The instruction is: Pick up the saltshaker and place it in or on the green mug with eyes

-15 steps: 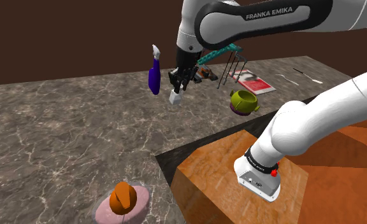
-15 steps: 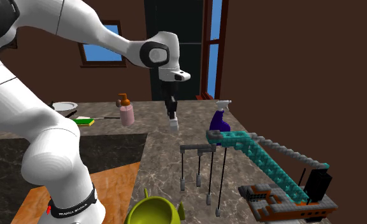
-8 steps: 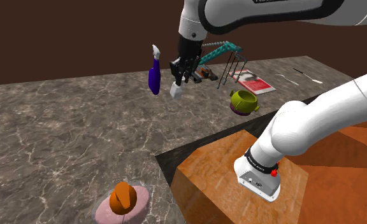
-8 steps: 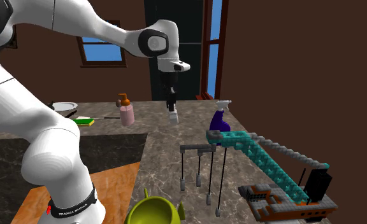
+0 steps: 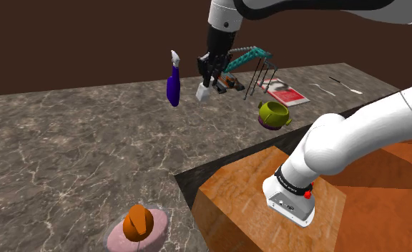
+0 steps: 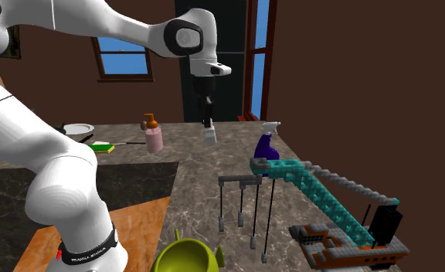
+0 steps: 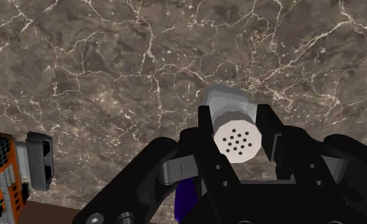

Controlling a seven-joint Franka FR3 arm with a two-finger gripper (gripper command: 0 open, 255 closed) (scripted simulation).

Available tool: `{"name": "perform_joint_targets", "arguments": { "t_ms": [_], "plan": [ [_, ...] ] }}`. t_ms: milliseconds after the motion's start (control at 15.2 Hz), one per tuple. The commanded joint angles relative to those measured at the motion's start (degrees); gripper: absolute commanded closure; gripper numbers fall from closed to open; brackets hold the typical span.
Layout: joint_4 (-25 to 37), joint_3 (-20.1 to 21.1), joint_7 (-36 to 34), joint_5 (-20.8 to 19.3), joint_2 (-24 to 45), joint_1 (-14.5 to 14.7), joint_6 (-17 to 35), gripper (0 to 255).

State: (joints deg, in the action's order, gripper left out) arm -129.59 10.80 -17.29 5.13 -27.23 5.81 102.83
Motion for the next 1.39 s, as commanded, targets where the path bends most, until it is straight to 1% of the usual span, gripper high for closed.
{"name": "perform_joint_targets", "arguments": {
  "t_ms": [0, 330, 660, 990, 1320],
  "plan": [
    [-2.1, -1.7, 2.1, -0.3, -3.0, -0.5, -1.0, 255],
    [-6.8, -6.8, 8.0, -2.5, -10.3, -2.3, -3.9, 255],
    [-9.8, -12.1, 14.0, -5.9, -16.5, -4.6, -7.1, 255],
    [-11.1, -17.9, 20.3, -10.3, -21.1, -7.4, -10.2, 255],
    [-10.7, -23.8, 27.0, -15.1, -23.9, -10.2, -13.0, 255]
  ]
}}
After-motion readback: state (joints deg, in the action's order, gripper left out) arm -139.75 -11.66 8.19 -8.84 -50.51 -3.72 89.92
